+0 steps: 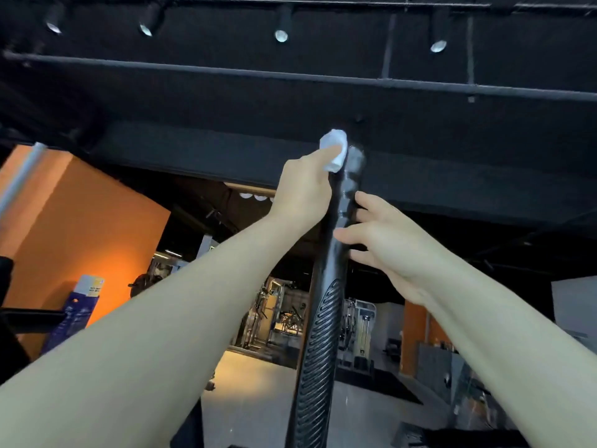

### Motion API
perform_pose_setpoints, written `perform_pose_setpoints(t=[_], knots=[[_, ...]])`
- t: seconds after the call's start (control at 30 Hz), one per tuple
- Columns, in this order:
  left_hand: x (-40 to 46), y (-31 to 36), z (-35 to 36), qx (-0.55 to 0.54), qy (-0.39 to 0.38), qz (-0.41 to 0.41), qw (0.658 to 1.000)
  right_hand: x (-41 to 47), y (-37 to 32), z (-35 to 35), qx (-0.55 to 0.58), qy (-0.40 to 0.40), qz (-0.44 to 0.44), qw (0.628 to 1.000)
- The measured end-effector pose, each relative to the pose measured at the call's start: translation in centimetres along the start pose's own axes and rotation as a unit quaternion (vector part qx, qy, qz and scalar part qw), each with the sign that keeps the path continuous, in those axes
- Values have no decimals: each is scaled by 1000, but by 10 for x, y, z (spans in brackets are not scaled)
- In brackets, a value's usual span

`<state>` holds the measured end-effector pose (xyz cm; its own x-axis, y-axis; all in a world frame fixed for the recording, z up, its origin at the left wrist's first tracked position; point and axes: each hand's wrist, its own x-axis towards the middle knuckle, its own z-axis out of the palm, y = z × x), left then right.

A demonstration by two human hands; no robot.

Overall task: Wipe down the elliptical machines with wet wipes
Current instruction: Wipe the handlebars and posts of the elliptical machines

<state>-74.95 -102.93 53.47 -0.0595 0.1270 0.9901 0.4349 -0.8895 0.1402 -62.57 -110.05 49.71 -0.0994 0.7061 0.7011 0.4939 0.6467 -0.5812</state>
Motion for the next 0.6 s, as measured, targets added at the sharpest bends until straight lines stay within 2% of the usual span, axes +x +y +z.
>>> perform_pose_setpoints(t=[0.3,0.5,0.6], knots=[[-54,2,5,-42,-21,-3,999,-7,-1,2,-23,-19,-7,1000],[-85,-7,15,-43,3,15,999,-10,5,1,-21,-10,-6,1000],[-102,-16,16,-43,7,15,999,-15,9,4,-31,-32,6,999]])
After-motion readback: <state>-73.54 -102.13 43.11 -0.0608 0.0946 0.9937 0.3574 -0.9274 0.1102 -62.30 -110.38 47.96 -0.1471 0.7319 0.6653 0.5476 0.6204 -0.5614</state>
